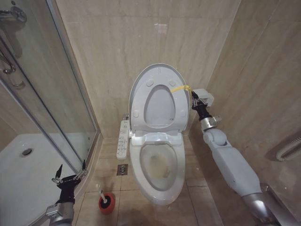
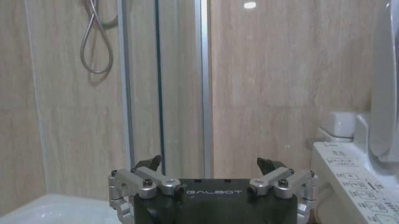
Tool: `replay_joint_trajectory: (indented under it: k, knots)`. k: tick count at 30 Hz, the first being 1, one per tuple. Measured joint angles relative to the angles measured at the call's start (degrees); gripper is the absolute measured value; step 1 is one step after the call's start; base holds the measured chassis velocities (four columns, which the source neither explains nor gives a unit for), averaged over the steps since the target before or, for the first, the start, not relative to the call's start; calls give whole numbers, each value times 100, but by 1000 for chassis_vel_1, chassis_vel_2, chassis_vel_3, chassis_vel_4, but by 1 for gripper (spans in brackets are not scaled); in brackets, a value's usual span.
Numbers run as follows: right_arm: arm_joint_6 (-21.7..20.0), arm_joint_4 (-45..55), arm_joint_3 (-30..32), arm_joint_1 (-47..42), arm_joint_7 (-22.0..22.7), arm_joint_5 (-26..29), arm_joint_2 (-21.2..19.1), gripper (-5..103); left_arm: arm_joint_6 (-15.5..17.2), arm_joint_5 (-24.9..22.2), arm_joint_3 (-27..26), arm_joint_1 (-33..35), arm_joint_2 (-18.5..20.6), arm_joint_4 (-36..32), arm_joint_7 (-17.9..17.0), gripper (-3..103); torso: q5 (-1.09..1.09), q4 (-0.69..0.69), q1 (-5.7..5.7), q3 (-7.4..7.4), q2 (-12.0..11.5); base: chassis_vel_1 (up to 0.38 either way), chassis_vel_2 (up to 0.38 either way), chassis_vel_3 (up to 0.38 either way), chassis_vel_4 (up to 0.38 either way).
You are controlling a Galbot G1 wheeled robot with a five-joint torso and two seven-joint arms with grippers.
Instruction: Open the toilet lid, clean the toilet bowl with a toilet brush, close the toilet lid, and flush.
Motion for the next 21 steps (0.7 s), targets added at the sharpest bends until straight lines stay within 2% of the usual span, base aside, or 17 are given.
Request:
replay_joint_trajectory:
  k: [6,7,10,14,15,21]
  knots:
    - [-25,737,240,-537,14,102,-153,9,0,-21,-18,39,7,-59,-1,100,-1,2,0,0,0,0,0,0,0]
    - [-27,961,325,-724,34,133,-205,36,0,-29,-20,49,9,-74,-1,100,-1,3,0,0,0,0,0,0,0]
    - [-32,1479,504,-1155,82,217,-315,36,-4,-43,-24,62,5,-106,-2,100,-1,0,-1,-1,0,0,0,0,0]
    - [170,2076,795,-1797,84,243,-455,36,-22,-48,-12,87,-14,-160,-1,100,0,2,-1,-1,0,0,0,0,0]
    - [211,2220,883,-1964,83,247,-487,63,-26,-50,-9,93,-19,-180,-2,100,-1,1,-1,-1,0,0,0,0,0]
    - [328,3056,1349,-2851,92,268,-473,63,-37,-62,3,115,-10,-255,-2,100,-2,2,-1,-1,0,0,0,0,0]
